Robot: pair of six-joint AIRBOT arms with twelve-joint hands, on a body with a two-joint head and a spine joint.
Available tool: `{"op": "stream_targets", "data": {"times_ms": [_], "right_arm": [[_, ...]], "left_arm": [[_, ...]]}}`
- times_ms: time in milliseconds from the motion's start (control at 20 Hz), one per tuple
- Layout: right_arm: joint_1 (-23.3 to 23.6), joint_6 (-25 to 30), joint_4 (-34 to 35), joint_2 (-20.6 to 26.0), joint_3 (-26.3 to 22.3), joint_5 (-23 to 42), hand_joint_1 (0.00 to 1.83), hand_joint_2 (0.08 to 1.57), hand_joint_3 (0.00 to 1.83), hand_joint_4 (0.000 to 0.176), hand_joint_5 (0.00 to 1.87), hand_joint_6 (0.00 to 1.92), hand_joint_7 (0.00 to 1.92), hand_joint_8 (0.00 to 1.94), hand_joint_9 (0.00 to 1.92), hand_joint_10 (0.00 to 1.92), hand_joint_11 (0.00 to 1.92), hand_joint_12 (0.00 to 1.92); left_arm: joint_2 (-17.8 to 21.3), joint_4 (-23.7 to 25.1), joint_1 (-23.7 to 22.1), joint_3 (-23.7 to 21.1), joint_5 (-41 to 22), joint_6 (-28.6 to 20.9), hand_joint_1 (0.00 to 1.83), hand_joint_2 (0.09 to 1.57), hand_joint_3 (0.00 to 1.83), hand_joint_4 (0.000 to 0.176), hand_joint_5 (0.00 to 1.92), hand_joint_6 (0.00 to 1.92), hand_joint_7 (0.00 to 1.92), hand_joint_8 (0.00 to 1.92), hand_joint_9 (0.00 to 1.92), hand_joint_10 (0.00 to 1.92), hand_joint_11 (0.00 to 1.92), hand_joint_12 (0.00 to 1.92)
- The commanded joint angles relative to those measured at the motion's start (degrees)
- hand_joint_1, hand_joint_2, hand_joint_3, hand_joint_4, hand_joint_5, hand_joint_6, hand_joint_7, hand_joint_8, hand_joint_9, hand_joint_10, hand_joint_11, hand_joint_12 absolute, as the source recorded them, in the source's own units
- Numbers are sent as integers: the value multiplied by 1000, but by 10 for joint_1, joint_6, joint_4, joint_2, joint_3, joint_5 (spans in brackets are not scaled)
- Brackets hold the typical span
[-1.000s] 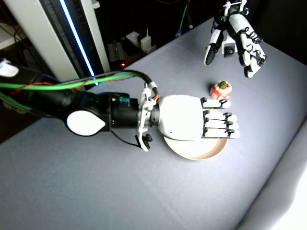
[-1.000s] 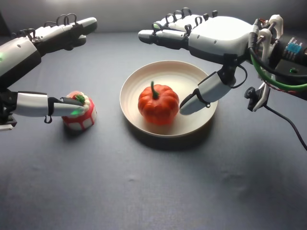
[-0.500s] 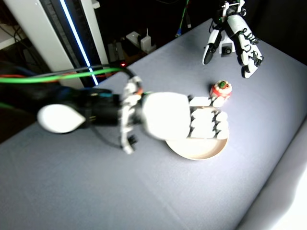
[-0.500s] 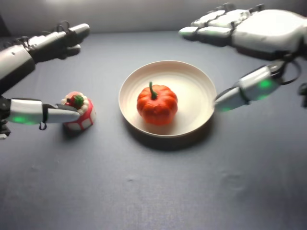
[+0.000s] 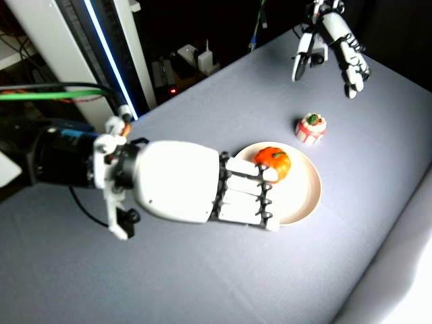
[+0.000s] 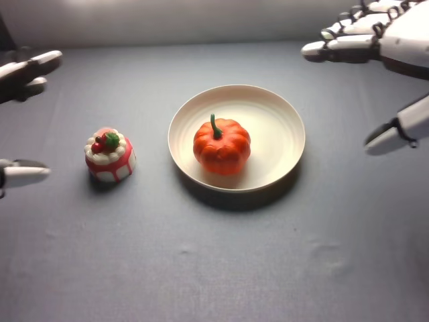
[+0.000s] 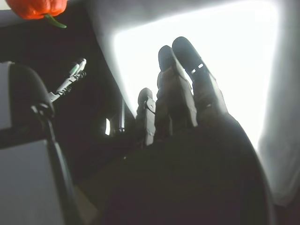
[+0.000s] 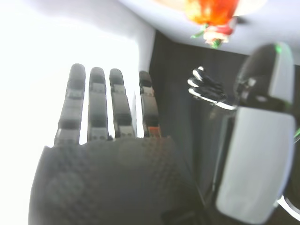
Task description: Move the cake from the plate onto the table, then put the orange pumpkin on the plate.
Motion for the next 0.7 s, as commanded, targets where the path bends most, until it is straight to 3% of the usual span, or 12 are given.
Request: {"op": "stream_targets", "data": {"times_ms": [0,100,150,200,250,300,350,400,500,550,650], "right_arm": [[8,-6,20,16,0,44,887,845,17,75,213,4,176,2,192,5,0,478],[8,-8,22,38,-8,23,861,850,8,61,246,7,201,5,195,3,0,488],[8,-12,23,45,-10,14,838,860,10,64,246,5,213,8,193,2,0,494],[9,-75,69,59,-20,0,807,875,9,55,272,7,252,11,204,4,0,544],[11,-127,108,73,-32,-6,782,881,9,16,294,12,271,14,217,8,0,555],[5,-188,166,92,-49,-5,769,879,6,0,296,10,281,15,227,11,0,561],[1,-202,181,100,-56,-2,786,880,3,14,319,9,298,10,252,12,0,581],[-1,-202,183,105,-60,-1,795,881,2,62,336,7,305,6,271,11,0,610],[-2,-204,186,105,-61,-1,778,886,3,86,336,2,308,2,267,4,0,581],[-2,-204,191,103,-59,1,766,884,1,72,342,2,313,2,272,4,0,557],[-3,-204,193,103,-59,2,804,888,1,74,356,2,319,2,283,4,0,563]], "left_arm": [[4,-37,10,-2,-92,-2,1109,954,3,157,120,1,180,6,371,3,0,1119],[4,-76,47,-7,-127,-2,1063,939,0,171,151,4,225,7,398,7,2,1045],[4,-81,51,-8,-134,-2,1040,938,0,175,155,1,220,2,401,4,13,1014],[4,-85,53,-9,-139,-2,1025,935,0,176,150,0,214,0,413,7,15,1006],[4,-86,53,-10,-140,-2,1030,928,0,176,152,1,214,0,411,6,7,1001],[4,-88,53,-11,-144,-2,1025,925,0,171,130,0,211,0,414,7,10,1002],[4,-90,56,-13,-148,-2,1019,917,0,166,122,0,215,1,401,1,1,983],[4,-92,57,-14,-150,-2,1033,904,0,168,139,1,224,1,400,1,1,1028],[0,-93,57,-13,-152,-2,1039,902,0,176,160,4,240,2,389,0,0,1002],[-4,-94,57,-12,-153,-2,1036,913,2,163,128,0,197,0,361,0,0,972],[-7,-99,57,-13,-159,-2,1038,917,3,134,117,0,188,0,335,0,0,963]]}}
